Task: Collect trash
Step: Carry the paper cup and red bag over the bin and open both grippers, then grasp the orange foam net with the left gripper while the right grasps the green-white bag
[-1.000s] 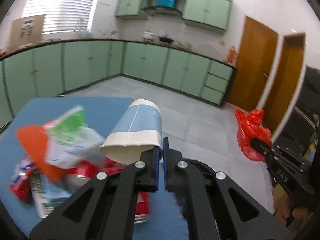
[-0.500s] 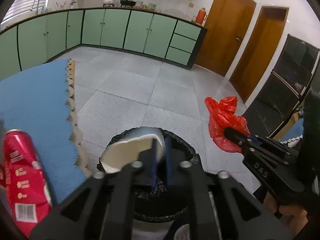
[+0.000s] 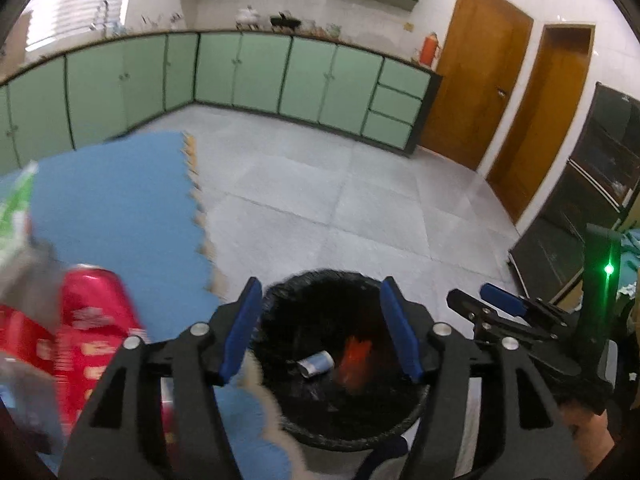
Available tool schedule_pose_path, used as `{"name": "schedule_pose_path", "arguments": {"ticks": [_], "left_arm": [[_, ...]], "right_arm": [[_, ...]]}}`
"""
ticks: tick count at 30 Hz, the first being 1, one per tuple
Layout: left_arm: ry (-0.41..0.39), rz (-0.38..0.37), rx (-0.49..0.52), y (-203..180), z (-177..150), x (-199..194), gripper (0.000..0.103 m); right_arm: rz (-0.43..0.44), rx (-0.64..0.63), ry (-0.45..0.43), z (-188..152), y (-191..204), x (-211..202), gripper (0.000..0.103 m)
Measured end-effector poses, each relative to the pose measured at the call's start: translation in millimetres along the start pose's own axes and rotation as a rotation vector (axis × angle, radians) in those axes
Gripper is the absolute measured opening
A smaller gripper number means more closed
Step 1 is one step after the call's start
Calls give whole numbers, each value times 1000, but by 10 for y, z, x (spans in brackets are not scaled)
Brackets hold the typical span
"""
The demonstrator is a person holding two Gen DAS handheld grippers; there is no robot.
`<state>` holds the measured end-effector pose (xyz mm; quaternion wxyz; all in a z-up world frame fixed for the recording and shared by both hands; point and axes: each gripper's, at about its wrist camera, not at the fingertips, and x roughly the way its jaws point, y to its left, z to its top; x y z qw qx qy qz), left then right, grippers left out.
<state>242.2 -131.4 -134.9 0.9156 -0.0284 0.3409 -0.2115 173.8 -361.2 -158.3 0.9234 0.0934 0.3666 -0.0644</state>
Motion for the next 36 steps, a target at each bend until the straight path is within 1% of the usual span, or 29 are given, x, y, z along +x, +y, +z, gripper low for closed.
{"name": "schedule_pose_path", "arguments": {"ticks": [4, 6, 7, 9, 14, 17, 22, 24, 26, 30, 36], "left_arm": [[-87, 87, -10, 197, 21, -444, 69], [-137, 154, -24, 357, 1, -697, 71], [-156, 184, -28, 414, -6, -804, 72], [-204, 275, -43, 608, -50, -1075, 74], [-273, 456, -98, 1049, -160, -1591, 75], [-284, 545, -129, 1298, -188, -1802, 75], [-297, 623, -173, 1629, -223, -2032, 75], [-299, 641, -187, 1725, -265, -2102, 75], [-301, 661, -199, 1807, -295, -2144, 75], [-288, 667, -215, 1980, -308, -2098, 75], [-275, 678, -217, 2121, -325, -2022, 75]], "right_arm": [[40, -45, -46, 62, 297, -209, 65], [70, -84, -78, 105, 525, -332, 71], [81, -98, -88, 124, 621, -368, 73], [126, -137, -117, 159, 887, -488, 77], [256, -229, -160, 215, 1538, -668, 78], [318, -278, -167, 214, 1912, -696, 78], [400, -299, -153, 220, 2358, -645, 78], [432, -295, -140, 243, 2503, -591, 78], [445, -296, -129, 243, 2615, -530, 78], [463, -305, -100, 217, 2819, -407, 78], [472, -303, -59, 251, 2896, -259, 77]]}}
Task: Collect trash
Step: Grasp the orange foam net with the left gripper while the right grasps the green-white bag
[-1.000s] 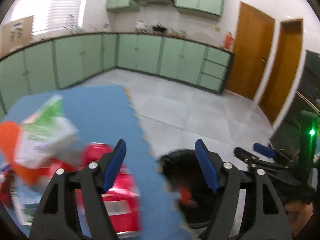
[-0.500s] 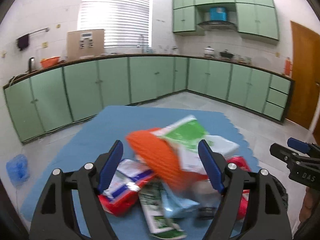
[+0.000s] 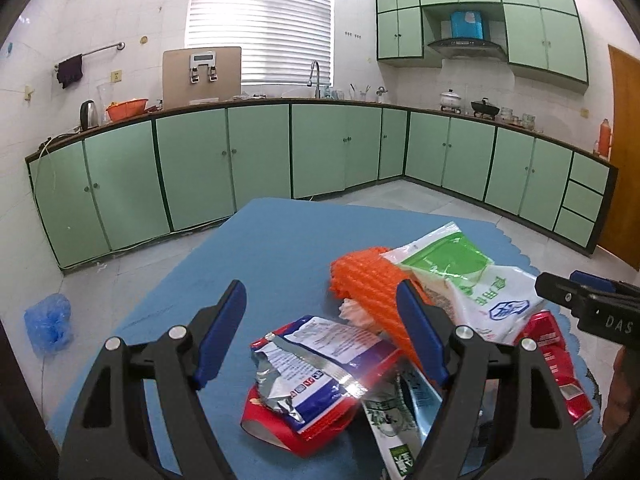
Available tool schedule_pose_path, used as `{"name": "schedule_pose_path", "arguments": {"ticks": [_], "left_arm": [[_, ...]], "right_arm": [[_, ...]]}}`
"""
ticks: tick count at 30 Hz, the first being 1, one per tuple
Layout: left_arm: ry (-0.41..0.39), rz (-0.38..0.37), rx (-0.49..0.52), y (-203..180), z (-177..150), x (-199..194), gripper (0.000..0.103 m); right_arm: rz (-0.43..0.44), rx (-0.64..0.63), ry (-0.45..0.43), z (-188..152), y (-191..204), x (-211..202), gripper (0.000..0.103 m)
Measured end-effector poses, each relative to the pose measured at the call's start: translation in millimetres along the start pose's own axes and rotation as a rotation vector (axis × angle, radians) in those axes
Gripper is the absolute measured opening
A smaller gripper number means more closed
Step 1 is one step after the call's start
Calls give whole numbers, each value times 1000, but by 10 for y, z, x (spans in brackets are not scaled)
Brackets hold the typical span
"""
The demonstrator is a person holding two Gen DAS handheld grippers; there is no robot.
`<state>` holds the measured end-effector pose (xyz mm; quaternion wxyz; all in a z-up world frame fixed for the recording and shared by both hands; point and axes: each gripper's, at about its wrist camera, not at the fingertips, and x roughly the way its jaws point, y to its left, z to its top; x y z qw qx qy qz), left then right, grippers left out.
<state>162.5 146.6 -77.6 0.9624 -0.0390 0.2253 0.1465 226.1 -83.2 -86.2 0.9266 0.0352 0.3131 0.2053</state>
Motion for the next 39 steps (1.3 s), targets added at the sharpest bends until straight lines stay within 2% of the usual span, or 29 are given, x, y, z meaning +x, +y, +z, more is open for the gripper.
{"name": "schedule_pose_path", "arguments": {"ticks": [7, 10, 16, 20, 24, 30, 39], "left_arm": [[22, 5, -19, 49, -40, 149, 76], [31, 3, -23, 47, -62, 198, 76], [38, -1, -18, 41, -76, 242, 77], [48, -11, -21, 32, -87, 245, 77], [58, -30, -26, 10, -91, 247, 77], [70, -70, -29, -59, -50, 305, 77], [138, -129, -30, -255, -52, 577, 76]], "right_arm": [[39, -3, 53, 16, 24, 145, 72], [66, -5, 82, 8, 43, 210, 64], [116, -18, 115, -24, 102, 229, 40], [131, -25, 114, -16, 114, 185, 17], [130, -53, 84, -20, 149, 81, 7], [122, -43, 6, 59, 115, -156, 4], [94, -8, -23, 125, -52, -215, 4]]}}
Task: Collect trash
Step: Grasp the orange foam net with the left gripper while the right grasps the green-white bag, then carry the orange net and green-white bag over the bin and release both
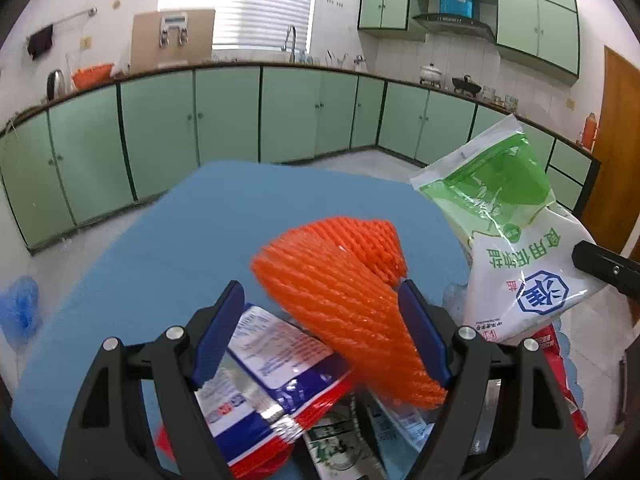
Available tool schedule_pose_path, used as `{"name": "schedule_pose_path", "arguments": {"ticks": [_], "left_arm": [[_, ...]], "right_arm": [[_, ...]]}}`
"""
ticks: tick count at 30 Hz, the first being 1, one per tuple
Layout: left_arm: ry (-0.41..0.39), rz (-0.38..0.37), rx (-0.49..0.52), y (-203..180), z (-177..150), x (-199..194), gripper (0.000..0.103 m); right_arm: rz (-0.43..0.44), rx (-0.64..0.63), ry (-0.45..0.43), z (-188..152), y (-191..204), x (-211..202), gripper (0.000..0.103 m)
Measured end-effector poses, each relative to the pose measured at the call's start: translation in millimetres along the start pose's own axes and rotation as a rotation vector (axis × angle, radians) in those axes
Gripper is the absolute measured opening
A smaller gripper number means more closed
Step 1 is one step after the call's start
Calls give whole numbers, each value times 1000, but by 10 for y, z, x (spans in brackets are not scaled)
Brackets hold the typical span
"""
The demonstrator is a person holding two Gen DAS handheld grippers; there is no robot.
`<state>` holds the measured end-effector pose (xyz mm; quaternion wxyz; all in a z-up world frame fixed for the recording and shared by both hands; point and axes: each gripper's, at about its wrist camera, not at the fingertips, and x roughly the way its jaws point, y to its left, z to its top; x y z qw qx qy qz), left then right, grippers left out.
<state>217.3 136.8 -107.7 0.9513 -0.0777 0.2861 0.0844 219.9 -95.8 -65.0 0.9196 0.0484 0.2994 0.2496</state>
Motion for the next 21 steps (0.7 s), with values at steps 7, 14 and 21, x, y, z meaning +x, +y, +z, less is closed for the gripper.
{"name": "schedule_pose_path", "arguments": {"ticks": [7, 14, 21], "left_arm": [[19, -30, -18, -44, -16, 70, 20], [-68, -29, 1, -169, 112, -185, 10], [-157, -60, 35, -402, 272, -546, 10]], "right_arm": [[-4, 15, 6, -10, -44, 12, 4], [-19, 10, -6, 5, -11, -99, 4], [-26, 2, -51, 70, -5, -343, 4]]}}
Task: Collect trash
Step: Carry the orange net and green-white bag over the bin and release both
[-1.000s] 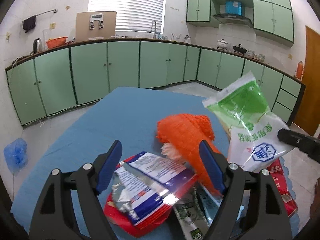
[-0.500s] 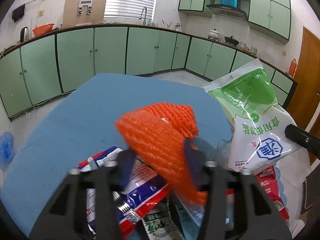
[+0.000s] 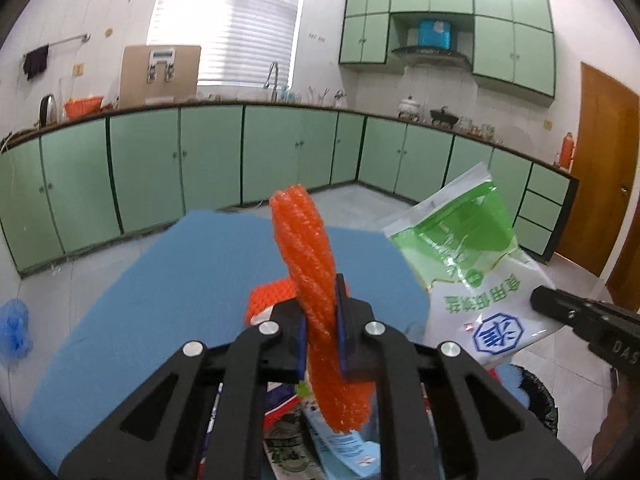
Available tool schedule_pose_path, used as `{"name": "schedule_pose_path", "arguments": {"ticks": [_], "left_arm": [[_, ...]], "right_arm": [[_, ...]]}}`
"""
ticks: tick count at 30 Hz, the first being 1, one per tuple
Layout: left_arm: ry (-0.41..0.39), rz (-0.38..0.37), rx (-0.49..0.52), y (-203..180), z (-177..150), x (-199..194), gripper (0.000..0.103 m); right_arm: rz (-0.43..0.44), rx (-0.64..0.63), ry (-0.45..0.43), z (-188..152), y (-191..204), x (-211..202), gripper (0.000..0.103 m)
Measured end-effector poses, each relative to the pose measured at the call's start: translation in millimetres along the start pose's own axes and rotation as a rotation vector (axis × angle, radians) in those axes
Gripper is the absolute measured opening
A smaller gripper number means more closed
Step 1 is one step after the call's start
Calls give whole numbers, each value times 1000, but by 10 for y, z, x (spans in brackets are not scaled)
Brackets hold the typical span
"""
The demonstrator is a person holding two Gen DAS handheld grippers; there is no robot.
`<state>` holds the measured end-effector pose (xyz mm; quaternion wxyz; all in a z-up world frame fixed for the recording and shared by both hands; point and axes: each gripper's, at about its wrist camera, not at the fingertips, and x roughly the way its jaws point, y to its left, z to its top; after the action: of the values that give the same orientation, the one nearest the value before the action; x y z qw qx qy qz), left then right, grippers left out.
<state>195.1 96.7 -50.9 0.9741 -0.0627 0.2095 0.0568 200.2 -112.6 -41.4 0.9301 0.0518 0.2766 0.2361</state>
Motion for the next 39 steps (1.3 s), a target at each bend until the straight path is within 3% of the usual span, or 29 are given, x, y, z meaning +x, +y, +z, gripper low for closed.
{"name": "schedule_pose_path", "arguments": {"ticks": [9, 22, 31, 39], "left_arm": [[-59, -76, 41, -456, 119, -288, 10], [-67, -276, 104, -1383, -5, -430, 9], [-1, -432, 165, -2109, -339, -266, 9], [136, -529, 218, -2650, -863, 112, 9]], "right_arm": [[-50, 3, -53, 41, -124, -394, 4], [-206, 53, -93, -30, -691, -1048, 4], [-377, 113, -61, -338, -1288, -1335, 4], [-472, 221, 17, -749, -1839, -1287, 4]]}}
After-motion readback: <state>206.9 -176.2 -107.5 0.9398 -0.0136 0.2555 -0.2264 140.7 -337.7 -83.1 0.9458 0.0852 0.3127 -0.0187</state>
